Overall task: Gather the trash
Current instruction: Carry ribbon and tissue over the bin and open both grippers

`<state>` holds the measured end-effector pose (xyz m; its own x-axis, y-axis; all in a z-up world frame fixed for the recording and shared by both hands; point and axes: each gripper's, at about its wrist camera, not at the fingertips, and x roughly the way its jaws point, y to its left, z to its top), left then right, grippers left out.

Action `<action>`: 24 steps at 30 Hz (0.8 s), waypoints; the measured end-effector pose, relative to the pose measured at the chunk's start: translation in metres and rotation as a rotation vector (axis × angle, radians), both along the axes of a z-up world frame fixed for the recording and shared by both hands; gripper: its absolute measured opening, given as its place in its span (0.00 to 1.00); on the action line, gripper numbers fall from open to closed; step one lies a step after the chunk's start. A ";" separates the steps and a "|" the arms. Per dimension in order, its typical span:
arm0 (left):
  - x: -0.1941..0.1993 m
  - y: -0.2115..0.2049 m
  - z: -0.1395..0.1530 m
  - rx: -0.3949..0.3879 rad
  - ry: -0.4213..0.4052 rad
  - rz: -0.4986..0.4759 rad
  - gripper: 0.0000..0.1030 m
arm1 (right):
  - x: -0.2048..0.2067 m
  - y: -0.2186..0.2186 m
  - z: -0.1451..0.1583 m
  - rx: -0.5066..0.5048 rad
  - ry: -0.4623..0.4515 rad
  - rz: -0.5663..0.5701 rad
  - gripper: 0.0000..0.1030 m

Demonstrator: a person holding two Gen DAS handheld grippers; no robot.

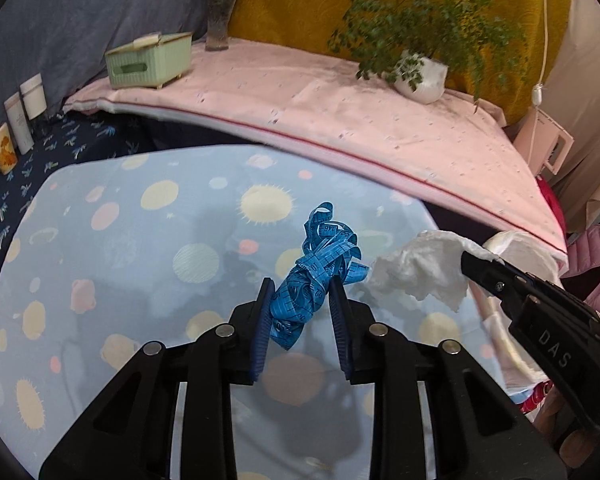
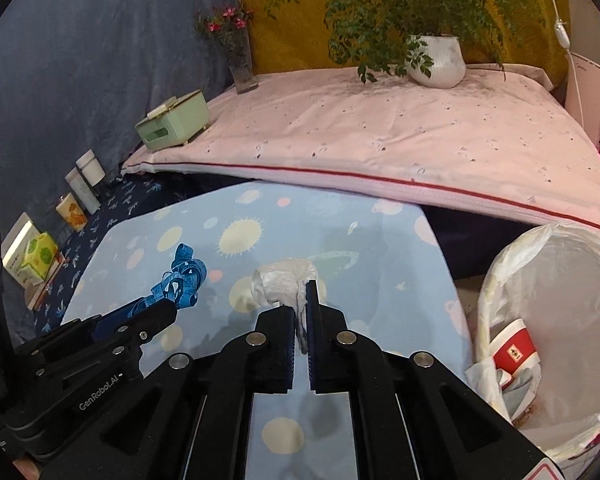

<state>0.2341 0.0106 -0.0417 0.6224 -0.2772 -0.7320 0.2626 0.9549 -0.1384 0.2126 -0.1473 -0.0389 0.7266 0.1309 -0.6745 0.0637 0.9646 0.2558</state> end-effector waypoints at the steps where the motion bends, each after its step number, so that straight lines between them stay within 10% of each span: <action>1: -0.004 -0.004 0.006 0.000 -0.011 -0.006 0.26 | -0.004 -0.004 0.006 0.001 -0.011 -0.006 0.05; 24: -0.080 -0.139 0.064 0.005 -0.097 -0.218 0.26 | -0.113 -0.139 0.069 0.017 -0.155 -0.219 0.05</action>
<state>0.1537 -0.1284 0.0223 0.6154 -0.4094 -0.6736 0.4748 0.8746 -0.0979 0.0994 -0.2866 0.0300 0.8333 -0.0305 -0.5520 0.2295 0.9275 0.2952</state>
